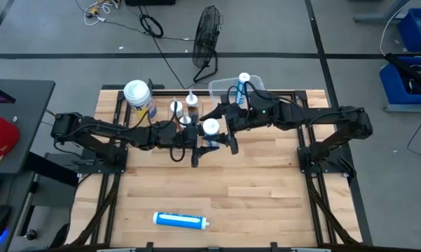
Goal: Pick & place silicon tubes, Sealant and Lysol wipes
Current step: Put the top blue sealant into the white bin
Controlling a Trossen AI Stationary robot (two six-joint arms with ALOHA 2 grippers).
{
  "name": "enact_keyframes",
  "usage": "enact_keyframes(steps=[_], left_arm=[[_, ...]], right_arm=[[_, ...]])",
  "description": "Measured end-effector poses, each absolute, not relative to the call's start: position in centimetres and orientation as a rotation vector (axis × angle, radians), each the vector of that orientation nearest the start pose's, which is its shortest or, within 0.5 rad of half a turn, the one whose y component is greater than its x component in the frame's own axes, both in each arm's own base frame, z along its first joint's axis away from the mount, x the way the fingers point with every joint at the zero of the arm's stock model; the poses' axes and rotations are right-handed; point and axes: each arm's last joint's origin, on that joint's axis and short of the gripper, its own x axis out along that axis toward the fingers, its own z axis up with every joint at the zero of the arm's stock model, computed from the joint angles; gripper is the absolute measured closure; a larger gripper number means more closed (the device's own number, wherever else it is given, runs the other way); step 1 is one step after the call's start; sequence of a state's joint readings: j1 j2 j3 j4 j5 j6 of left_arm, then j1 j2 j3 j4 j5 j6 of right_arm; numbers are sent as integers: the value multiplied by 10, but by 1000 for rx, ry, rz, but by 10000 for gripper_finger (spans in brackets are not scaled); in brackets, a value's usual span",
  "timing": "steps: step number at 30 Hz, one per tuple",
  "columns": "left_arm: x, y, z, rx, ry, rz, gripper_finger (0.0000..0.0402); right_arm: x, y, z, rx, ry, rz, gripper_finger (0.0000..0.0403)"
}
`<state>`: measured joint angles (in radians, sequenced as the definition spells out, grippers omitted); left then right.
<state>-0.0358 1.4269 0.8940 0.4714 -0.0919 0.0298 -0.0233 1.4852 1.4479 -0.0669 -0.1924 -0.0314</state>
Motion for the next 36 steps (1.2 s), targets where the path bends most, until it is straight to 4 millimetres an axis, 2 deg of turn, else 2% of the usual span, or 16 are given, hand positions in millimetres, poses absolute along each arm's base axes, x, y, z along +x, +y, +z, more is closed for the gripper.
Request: enact_keyframes(steps=[9,13,19,26,32,36], left_arm=[[320,-9,286,34,65,64,172],[320,-8,285,37,77,81,157],[319,-8,283,46,99,93,164],[319,-6,283,61,113,205,144],[318,-6,283,80,124,209,137],[318,-8,282,82,127,198,137]], right_arm=[[341,3,407,-76,96,181,193],[341,3,405,-80,120,161,193],[337,2,404,-102,159,109,193],[316,2,413,-150,198,10,193],[298,4,421,-162,220,-50,193],[288,0,421,-185,278,-150,193]])
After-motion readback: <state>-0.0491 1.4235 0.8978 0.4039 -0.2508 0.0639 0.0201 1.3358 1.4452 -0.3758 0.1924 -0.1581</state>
